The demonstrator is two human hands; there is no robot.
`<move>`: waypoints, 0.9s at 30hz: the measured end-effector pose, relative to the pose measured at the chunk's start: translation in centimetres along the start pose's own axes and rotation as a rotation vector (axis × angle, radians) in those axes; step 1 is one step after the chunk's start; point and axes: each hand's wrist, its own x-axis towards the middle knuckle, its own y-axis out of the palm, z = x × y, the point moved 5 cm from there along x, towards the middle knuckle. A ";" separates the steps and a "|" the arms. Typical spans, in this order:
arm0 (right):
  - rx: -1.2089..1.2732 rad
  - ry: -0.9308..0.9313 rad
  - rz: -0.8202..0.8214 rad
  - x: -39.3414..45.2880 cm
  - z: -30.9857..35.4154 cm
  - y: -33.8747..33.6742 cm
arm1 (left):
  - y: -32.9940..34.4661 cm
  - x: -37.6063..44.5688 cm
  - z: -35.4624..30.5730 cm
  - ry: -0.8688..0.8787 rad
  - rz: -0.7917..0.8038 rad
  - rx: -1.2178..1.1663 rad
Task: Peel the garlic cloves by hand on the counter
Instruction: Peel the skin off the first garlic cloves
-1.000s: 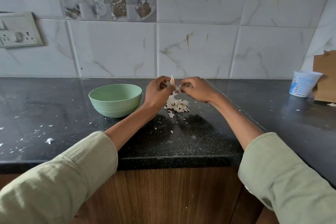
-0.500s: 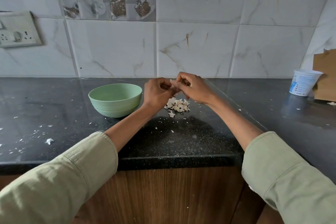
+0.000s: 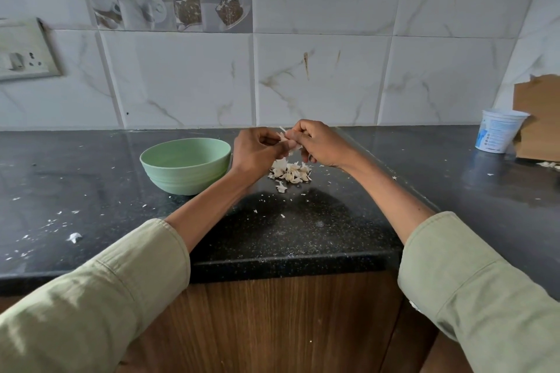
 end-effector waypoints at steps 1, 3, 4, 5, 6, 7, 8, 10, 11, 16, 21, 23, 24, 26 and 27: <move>0.014 0.014 0.000 0.0 -0.1 0.0 | 0.0 0.1 0.1 -0.007 -0.006 -0.016; 0.084 0.037 0.006 0.1 -0.4 0.0 | 0.0 0.3 0.3 -0.019 -0.018 -0.031; 0.136 0.052 0.015 0.0 -0.5 0.0 | -0.1 0.4 0.5 -0.024 -0.026 -0.030; 0.200 0.073 0.028 0.0 -0.7 0.1 | -0.2 0.5 0.6 -0.025 -0.032 -0.030; 0.273 0.100 0.045 0.0 -0.8 0.1 | -0.2 0.5 0.6 -0.019 -0.036 -0.031; 0.341 0.125 0.060 0.0 -0.9 0.1 | -0.2 0.6 0.6 -0.012 -0.036 -0.037; 0.393 0.140 0.072 0.0 -1.0 0.1 | -0.2 0.6 0.5 -0.004 -0.034 -0.040; 0.426 0.126 0.081 0.0 -0.8 0.0 | -0.1 0.6 0.5 0.004 -0.034 -0.043; 0.412 0.110 0.075 0.1 -0.8 -0.1 | 0.0 0.6 0.5 0.001 -0.030 -0.055; 0.211 0.036 0.006 -0.1 -0.4 -0.7 | 0.6 0.3 0.5 -0.085 0.023 -0.239; -0.040 0.055 0.043 -0.4 -0.1 0.0 | 0.4 0.5 0.6 -0.079 -0.001 -0.254; -0.152 0.024 0.049 -0.7 0.2 0.6 | 0.9 0.5 0.8 -0.097 0.058 -0.248; -0.200 0.006 0.046 -0.9 0.5 0.8 | 1.4 0.4 0.9 -0.106 0.100 -0.217; -0.291 -0.043 0.021 -1.1 0.9 1.0 | 2.0 0.0 0.9 -0.073 0.148 -0.072; -0.332 -0.068 -0.006 -1.1 1.0 0.9 | 2.1 -0.1 0.7 -0.020 0.133 0.024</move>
